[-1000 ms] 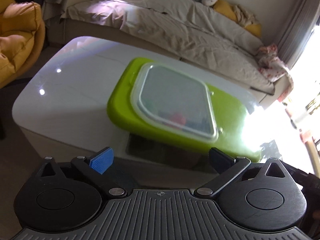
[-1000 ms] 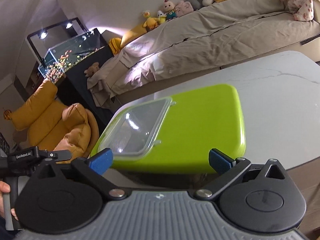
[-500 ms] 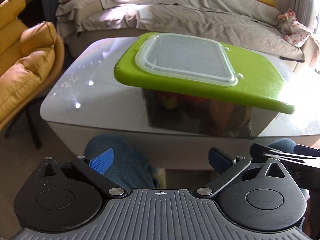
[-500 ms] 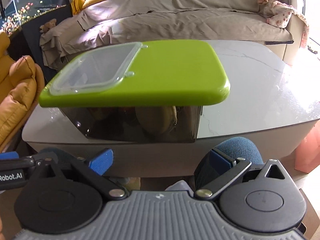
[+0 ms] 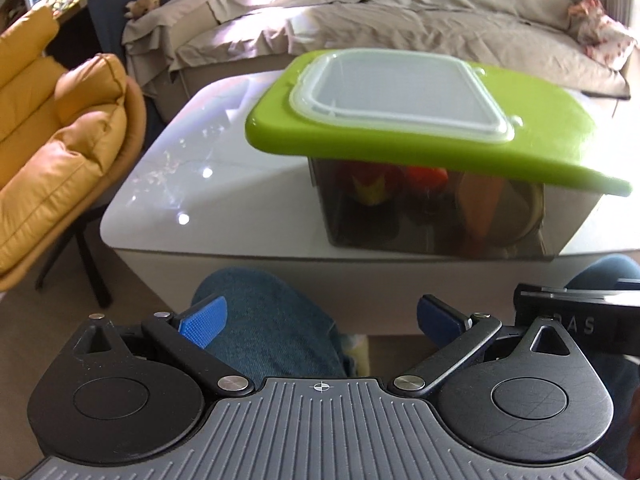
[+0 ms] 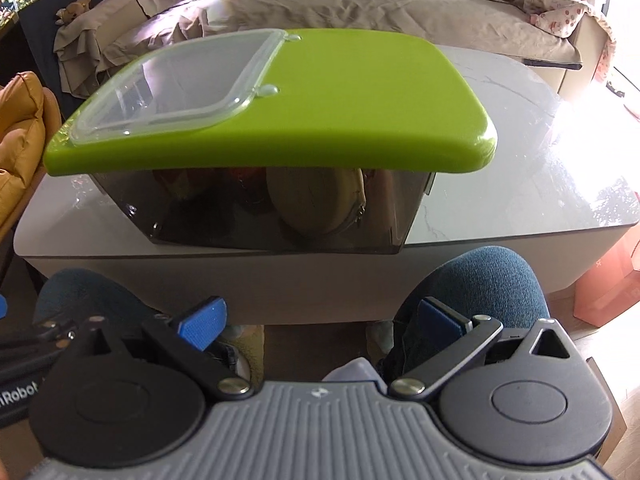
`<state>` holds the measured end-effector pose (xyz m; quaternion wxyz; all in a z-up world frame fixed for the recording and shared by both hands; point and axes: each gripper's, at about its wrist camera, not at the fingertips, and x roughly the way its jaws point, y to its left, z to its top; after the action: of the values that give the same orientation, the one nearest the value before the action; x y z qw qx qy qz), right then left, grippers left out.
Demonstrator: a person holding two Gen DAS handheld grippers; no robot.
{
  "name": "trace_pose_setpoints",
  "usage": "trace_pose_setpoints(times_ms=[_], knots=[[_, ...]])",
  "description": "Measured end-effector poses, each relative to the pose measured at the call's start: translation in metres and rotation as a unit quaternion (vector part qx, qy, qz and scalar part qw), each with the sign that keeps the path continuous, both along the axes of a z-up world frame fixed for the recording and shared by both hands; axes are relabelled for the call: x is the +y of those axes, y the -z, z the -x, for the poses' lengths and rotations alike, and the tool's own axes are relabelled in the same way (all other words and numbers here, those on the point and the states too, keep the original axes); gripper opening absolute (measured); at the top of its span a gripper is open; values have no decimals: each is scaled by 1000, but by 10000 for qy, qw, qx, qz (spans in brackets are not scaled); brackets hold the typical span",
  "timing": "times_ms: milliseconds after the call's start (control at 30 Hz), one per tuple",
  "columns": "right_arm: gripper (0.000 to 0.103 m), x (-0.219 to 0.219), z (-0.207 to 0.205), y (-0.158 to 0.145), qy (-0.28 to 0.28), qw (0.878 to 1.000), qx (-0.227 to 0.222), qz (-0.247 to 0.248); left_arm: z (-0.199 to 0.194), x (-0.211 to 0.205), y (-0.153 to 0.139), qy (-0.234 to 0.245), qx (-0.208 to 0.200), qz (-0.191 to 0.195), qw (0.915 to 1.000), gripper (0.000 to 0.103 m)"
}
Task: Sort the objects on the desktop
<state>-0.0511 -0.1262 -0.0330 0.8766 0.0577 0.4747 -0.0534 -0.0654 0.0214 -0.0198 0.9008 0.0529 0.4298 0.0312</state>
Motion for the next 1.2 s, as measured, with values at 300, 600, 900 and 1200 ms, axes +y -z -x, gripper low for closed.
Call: trace_pose_setpoints(times_ms=[300, 600, 900, 1200], knots=[[103, -11, -9, 0, 87, 9999, -90, -27, -2, -4, 10, 99, 161, -78, 9998, 103], [103, -15, -9, -3, 61, 9999, -95, -55, -4, 1, 16, 143, 219, 111, 9996, 103], [103, -12, -9, 0, 72, 9999, -69, -36, -8, 1, 16, 144, 191, 182, 9995, 103], [103, -13, -16, 4, 132, 9998, -67, 110, -16, -8, 14, 241, 178, 146, 9994, 103]])
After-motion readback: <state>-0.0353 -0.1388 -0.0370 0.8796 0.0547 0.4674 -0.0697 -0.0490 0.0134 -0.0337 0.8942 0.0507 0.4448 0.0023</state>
